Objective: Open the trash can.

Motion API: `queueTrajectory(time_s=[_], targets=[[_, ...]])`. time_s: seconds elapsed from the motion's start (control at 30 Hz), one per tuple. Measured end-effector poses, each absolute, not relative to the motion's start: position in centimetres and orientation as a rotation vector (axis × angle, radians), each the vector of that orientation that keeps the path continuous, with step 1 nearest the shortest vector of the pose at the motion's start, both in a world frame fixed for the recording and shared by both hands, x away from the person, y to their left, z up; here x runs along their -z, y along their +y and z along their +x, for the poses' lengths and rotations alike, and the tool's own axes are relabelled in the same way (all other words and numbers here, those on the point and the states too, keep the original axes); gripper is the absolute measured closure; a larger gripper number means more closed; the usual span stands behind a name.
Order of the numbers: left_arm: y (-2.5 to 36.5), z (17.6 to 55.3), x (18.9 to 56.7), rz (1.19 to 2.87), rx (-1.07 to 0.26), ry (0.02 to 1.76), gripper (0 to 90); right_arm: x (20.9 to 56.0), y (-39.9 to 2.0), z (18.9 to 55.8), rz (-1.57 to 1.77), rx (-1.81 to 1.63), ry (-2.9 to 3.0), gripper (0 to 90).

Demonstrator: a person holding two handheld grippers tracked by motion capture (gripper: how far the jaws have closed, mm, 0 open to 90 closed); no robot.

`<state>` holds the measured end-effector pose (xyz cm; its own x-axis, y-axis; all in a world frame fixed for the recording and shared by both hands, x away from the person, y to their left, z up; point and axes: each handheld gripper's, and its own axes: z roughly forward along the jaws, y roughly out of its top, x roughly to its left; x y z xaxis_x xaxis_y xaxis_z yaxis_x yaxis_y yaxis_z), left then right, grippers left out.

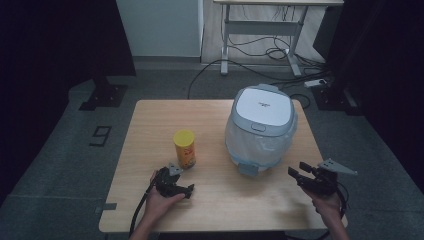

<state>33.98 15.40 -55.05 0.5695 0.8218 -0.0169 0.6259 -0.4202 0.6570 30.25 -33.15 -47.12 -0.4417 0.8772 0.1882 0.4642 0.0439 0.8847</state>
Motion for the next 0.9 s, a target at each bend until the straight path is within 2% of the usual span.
queueTrajectory(time_s=[0.2, 0.23, 0.63, 0.9], targets=[[15.4, 34.0, 55.0, 2.186, -0.409, 1.144, 0.0, 44.9, -33.4, 29.7, 1.286, -1.438, 1.916, 51.6], [15.4, 33.9, 55.0, 2.186, -0.409, 1.146, 0.0, 44.0, -33.5, 29.6, 1.272, -1.466, 1.913, 55.9], [15.4, 33.9, 55.0, 2.184, -0.410, 1.149, 0.0, 39.9, -33.0, 29.9, 1.167, -1.570, 1.937, 71.7], [15.4, 33.9, 55.0, 2.184, -0.410, 1.149, 0.0, 38.5, -32.4, 30.4, 1.120, -1.600, 1.951, 76.0]])
